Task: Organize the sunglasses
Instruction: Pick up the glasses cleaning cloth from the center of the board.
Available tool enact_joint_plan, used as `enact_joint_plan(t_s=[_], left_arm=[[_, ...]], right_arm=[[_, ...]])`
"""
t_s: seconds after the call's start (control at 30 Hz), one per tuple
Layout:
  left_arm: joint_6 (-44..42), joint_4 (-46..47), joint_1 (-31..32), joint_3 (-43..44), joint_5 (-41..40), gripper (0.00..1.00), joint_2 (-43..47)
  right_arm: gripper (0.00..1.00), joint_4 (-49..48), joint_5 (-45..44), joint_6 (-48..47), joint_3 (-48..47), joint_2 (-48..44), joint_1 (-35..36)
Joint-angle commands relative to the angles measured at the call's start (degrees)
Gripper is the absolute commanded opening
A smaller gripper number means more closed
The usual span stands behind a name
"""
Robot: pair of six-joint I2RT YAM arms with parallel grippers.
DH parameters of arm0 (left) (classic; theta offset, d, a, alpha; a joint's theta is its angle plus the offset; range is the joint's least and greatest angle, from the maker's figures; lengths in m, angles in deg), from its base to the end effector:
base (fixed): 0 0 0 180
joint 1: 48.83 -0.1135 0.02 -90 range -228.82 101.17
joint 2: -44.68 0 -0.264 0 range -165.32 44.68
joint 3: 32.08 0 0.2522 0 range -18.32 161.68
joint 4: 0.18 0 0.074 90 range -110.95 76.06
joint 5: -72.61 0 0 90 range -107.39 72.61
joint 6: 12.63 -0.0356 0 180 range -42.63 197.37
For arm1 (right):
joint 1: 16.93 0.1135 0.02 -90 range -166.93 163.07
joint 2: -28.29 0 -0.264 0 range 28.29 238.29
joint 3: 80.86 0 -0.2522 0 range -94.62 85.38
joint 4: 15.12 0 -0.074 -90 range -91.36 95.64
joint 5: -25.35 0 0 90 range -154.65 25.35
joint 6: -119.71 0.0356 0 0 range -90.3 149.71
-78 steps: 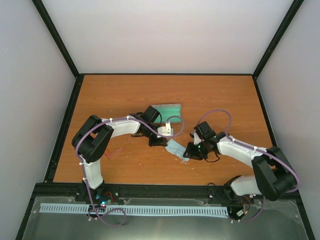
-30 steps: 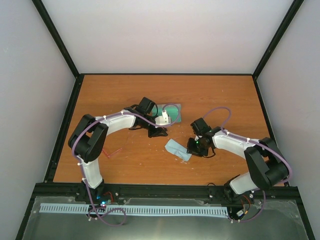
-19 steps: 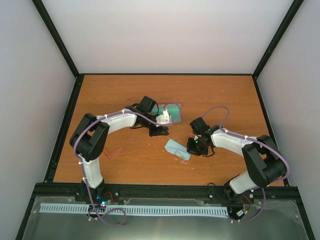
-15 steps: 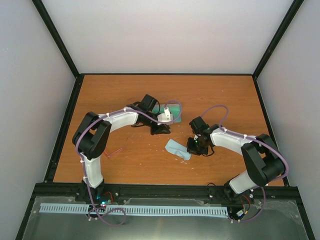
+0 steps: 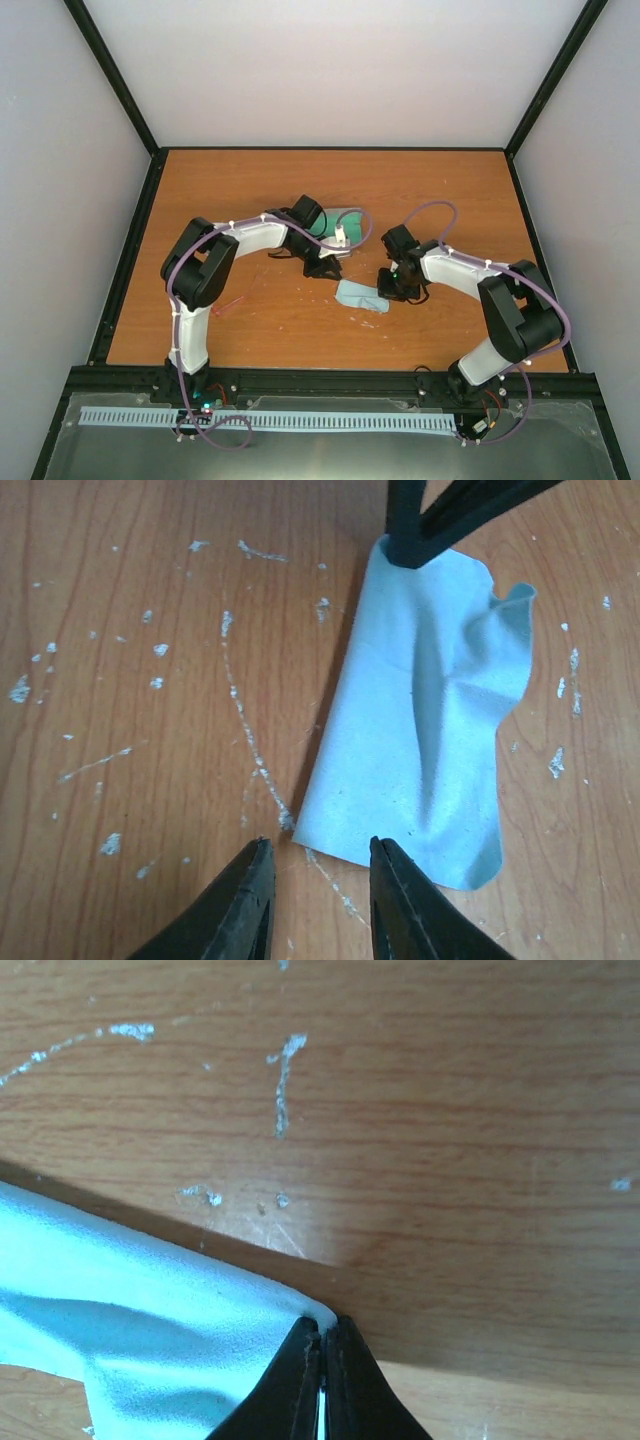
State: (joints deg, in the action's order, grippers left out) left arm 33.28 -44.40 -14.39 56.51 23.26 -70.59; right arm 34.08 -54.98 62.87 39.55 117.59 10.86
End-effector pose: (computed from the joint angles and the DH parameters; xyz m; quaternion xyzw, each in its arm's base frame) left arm 0.3094 -0.2403 0.1435 0.6299 0.6795 -0.3282 0.1838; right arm 0.2244 0.1250 0.1454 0.0383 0.9911 0.1211 0.0404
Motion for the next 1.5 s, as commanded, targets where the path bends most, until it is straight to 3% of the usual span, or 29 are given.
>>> enact_joint_plan(t_s=[0.0,0.67,1.47], left_arm=[[-1.8,-1.7,0.9,2.2,1.8,0.3,-0.3],[0.2,3.1,3.5,2.1,-6.1,0.26,-3.1],[-1.2,1.4,4.3,-0.1,-5.3,0.29,-2.9]], right_arm=[[0.03,0.1,-1.4,-2.2,-1.4,1.0,-0.7],[0.03,-1.4,-0.3,-2.4,-1.4,0.7,-0.8],[0.03,-2.0,0.2,-2.1,-0.9,0.7,-0.9]])
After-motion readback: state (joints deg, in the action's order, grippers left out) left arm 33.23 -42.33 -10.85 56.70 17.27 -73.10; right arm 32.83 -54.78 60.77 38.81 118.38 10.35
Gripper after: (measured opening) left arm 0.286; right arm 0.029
